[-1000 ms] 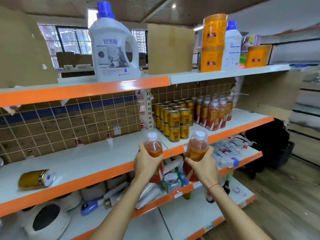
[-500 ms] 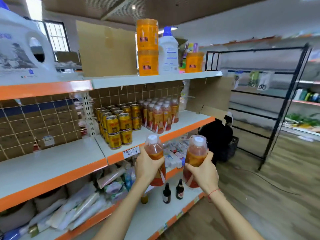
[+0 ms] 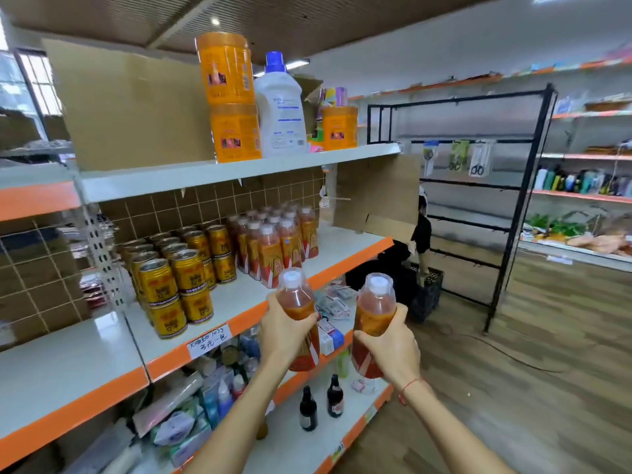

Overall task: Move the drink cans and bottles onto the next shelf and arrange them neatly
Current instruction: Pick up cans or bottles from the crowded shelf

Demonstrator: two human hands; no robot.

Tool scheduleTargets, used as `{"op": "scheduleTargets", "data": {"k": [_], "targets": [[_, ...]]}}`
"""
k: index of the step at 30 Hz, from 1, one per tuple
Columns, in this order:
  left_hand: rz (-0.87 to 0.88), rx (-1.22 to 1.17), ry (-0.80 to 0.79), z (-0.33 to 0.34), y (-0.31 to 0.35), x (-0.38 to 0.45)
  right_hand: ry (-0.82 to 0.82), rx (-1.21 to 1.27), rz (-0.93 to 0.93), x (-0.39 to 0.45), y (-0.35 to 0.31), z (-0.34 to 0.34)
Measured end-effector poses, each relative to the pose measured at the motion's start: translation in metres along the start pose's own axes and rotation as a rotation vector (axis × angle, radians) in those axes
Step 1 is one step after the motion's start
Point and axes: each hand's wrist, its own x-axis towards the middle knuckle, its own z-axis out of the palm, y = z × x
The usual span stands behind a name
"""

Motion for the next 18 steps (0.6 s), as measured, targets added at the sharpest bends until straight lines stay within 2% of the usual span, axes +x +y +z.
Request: {"op": "scheduleTargets", "data": {"k": [7,18], "targets": [[0.056,-0.023,0.011,0.018,0.010,0.053,0.044,-0.002,-0.053,0.051,-0.014,0.011],[-0.017,0.029,0.060,0.086,0.010,0.100,-0.058,0.034,-0.041,0.129,0.017,0.025]]}}
